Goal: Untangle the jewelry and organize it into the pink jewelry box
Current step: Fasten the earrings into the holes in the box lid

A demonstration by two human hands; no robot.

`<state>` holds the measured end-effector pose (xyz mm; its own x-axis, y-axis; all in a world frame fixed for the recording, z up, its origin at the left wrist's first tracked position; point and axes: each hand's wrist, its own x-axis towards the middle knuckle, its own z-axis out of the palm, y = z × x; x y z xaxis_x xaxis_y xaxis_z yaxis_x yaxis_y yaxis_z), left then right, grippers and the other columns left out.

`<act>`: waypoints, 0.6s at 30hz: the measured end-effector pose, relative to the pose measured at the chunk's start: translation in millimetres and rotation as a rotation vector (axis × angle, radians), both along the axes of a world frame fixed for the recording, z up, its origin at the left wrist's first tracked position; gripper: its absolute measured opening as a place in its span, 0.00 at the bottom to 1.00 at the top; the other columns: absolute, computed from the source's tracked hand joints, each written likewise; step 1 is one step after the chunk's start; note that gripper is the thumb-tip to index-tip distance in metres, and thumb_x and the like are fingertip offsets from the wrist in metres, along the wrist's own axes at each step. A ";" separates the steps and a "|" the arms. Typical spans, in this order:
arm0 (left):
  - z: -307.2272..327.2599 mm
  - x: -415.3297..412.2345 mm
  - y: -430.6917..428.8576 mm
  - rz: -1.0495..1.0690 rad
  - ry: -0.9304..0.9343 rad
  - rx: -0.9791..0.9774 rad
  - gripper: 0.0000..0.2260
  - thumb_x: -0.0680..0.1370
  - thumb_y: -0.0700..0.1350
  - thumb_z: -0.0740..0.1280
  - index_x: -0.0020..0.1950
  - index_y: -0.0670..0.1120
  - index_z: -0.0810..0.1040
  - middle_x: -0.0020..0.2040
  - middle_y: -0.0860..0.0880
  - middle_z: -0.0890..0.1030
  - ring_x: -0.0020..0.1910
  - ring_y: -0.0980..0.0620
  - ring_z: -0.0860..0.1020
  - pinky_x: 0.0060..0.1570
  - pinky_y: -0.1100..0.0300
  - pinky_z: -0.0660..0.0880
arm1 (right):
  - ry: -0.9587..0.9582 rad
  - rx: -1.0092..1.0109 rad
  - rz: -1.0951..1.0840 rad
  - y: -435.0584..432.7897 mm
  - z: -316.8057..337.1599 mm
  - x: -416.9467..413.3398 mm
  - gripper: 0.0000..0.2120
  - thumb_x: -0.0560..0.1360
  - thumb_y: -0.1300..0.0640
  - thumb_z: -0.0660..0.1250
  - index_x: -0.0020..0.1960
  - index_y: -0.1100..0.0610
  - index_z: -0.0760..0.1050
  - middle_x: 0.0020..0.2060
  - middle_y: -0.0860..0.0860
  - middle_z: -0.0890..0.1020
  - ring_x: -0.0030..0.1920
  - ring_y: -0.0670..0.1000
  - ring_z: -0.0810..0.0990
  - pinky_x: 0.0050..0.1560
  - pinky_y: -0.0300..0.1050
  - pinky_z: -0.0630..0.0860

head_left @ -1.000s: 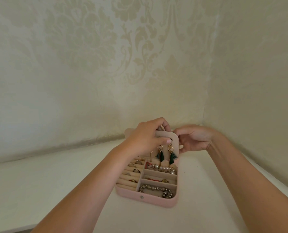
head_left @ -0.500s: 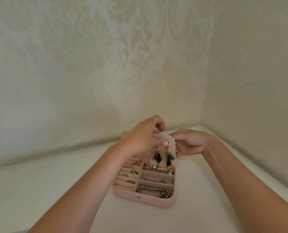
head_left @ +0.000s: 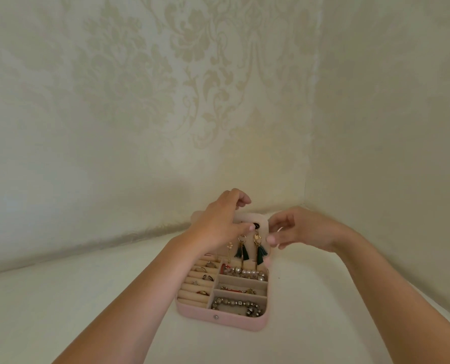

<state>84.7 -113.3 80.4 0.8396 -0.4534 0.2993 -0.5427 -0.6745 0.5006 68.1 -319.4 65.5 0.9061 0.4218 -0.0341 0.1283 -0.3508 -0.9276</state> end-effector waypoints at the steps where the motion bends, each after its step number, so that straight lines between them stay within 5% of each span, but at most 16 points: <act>1: -0.5 0.6 0.9 0.008 -0.008 -0.001 0.23 0.73 0.48 0.72 0.64 0.51 0.68 0.61 0.52 0.71 0.61 0.56 0.70 0.60 0.62 0.66 | -0.035 -0.061 -0.020 2.4 -1.7 -2.1 0.04 0.69 0.60 0.74 0.43 0.55 0.80 0.37 0.48 0.82 0.36 0.45 0.80 0.41 0.34 0.76; 6: 5.3 0.1 15.2 0.046 0.015 0.008 0.30 0.70 0.54 0.73 0.69 0.55 0.65 0.68 0.53 0.66 0.68 0.53 0.65 0.66 0.51 0.66 | -0.195 -0.179 -0.209 21.7 -6.0 -10.6 0.11 0.65 0.59 0.78 0.32 0.54 0.75 0.27 0.46 0.81 0.30 0.45 0.80 0.32 0.31 0.71; 11: 1.4 -5.3 34.6 0.013 0.040 0.057 0.16 0.72 0.57 0.71 0.57 0.56 0.75 0.59 0.55 0.75 0.61 0.55 0.73 0.66 0.49 0.66 | -0.287 -0.254 -0.317 36.2 -12.2 -23.8 0.12 0.65 0.56 0.78 0.32 0.54 0.74 0.24 0.46 0.79 0.26 0.42 0.77 0.27 0.30 0.68; 18: -7.5 -13.0 42.1 0.034 0.015 -0.016 0.10 0.70 0.60 0.70 0.48 0.63 0.73 0.51 0.62 0.78 0.54 0.58 0.74 0.61 0.53 0.68 | -0.251 -0.293 -0.273 32.2 -12.9 -29.3 0.11 0.62 0.59 0.79 0.36 0.51 0.77 0.34 0.47 0.81 0.33 0.46 0.78 0.38 0.40 0.72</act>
<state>71.7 -71.2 72.9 0.8589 -0.4199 0.2932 -0.5119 -0.6844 0.5192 38.9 -287.2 52.6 0.9780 0.1720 0.1180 0.2024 -0.6453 -0.7367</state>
